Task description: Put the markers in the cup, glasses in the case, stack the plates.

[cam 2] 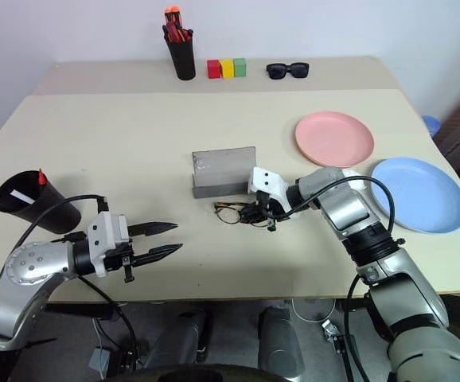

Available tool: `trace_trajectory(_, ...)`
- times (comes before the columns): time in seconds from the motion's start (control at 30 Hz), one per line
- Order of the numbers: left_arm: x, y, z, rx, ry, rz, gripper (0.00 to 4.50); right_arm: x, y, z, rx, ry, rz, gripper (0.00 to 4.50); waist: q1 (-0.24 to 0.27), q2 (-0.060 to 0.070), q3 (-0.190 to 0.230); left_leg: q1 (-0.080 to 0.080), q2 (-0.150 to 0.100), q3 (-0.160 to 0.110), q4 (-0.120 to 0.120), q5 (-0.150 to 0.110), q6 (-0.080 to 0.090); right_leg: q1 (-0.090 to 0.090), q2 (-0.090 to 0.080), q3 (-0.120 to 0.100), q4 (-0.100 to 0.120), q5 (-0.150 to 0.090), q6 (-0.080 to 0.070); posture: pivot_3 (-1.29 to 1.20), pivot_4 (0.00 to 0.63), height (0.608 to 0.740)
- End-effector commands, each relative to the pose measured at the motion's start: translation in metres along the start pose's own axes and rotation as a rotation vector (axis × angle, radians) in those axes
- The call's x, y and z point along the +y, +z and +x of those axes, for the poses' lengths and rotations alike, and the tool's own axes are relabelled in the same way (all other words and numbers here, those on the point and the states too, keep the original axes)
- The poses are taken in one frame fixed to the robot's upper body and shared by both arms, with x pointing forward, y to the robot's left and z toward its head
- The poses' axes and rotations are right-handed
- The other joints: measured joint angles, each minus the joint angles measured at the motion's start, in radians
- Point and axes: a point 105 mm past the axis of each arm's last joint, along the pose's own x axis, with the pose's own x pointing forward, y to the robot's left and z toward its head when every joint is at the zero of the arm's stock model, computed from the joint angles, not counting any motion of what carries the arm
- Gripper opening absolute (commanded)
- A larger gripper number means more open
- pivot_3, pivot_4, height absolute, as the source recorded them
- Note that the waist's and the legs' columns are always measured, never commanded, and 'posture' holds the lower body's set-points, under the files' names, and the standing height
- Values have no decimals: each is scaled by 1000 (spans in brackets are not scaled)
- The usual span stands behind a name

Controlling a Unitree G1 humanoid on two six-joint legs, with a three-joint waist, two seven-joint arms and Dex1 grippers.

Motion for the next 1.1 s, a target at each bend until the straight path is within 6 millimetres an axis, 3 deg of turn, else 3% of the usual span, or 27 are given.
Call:
trace_trajectory(0.03, 0, 5, 1, -16, -4, 35, 1868, -9, 8, -11, -2, -50, -36, 7, 0, 0, 0, 0, 0, 0, 0, 0, 0, 0, 0, 0, 0, 0, 0, 0, 150, 740)
trace_trajectory(0.27, -2, 6, 5, -26, -7, 36, 1868, -19, 14, -30, -4, -85, -64, 7, 1, 1, 1, 0, 0, 0, 0, 0, 0, 0, 0, 0, 0, 0, 0, 0, 150, 740)
trace_trajectory(0.47, -4, 5, 5, -26, -4, 27, 1868, -21, 44, -53, -127, -63, -140, 7, -3, 1, 1, 0, 0, 0, -2, 0, 0, 0, 0, 0, -2, 0, 0, 0, 150, 740)
trace_trajectory(0.6, -4, 5, 5, -22, 7, 30, 1868, -41, 66, -58, -239, -122, -201, 7, -7, 2, 1, 1, 0, 1, -5, 0, 0, -1, 1, 0, -4, 1, 1, 0, 150, 740)
trace_trajectory(0.9, -5, 7, 4, -16, 42, 32, 1868, -67, 91, -33, -305, -137, -286, 7, -7, 2, 1, 0, 0, 1, -13, 0, 0, -3, 1, 0, -8, 3, 3, 0, 150, 740)
trace_trajectory(1.1, -10, 11, 2, -12, 76, 22, 1868, -70, 91, -11, -284, -92, -305, 7, -7, 2, 1, 0, 0, 1, -14, 0, 0, -4, 1, 0, -8, 3, 2, 0, 150, 740)
